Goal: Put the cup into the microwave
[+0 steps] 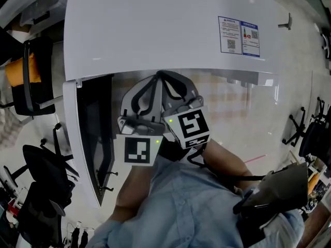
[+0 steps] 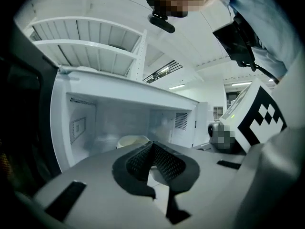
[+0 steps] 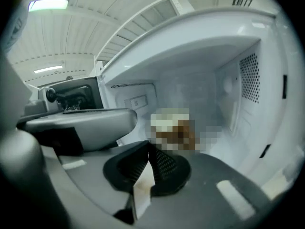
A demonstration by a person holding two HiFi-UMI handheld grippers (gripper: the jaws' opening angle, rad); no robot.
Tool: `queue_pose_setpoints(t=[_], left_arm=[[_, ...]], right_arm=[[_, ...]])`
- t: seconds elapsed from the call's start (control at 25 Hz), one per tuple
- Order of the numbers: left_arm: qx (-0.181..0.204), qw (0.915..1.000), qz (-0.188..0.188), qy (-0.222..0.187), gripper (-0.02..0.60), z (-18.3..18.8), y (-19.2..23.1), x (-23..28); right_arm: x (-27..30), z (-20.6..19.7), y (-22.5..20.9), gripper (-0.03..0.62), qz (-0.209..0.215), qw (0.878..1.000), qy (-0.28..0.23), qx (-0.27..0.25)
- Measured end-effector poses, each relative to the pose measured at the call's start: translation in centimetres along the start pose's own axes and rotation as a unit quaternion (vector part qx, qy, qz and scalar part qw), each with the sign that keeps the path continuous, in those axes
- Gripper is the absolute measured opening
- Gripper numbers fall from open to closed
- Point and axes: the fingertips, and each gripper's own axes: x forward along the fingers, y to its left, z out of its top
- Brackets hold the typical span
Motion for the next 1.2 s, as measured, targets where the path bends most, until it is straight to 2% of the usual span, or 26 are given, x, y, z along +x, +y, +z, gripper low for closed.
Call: queue_pose_setpoints(t=[0.24, 0.56, 0.8, 0.88, 1.04, 1.2], left_arm=[[0.005, 0.9997, 0.010, -0.020, 0.005, 4.2, -3.3, -4.1], [0.029, 0.9976, 0.020, -0.059, 0.005, 10.8, -10.9, -11.3], [0.094, 0.9906, 0.022, -0.097, 0.005, 14.8, -16.7, -15.6], [0.104, 0.9885, 0.025, -0.106, 0.005, 15.5, -18.6, -17.1], [0.112, 0.9851, 0.036, -0.125, 0.005, 17.0, -22.1, -20.0], [0.096, 0.9864, 0.038, -0.128, 0.005, 18.0, -24.6, -22.1]], right_arm=[[-5.8, 2.8, 2.6, 0.003, 0.019, 0.999, -0.027, -0.015], [-17.4, 6.9, 5.3, 0.003, 0.024, 0.996, -0.083, -0.030], [-25.1, 9.3, 7.0, 0.002, 0.029, 0.987, -0.146, -0.056], [-27.7, 9.5, 7.5, 0.002, 0.032, 0.984, -0.161, -0.065], [-32.6, 9.7, 8.4, 0.002, 0.034, 0.979, -0.186, -0.076], [-36.4, 9.7, 9.3, 0.002, 0.040, 0.977, -0.194, -0.076]])
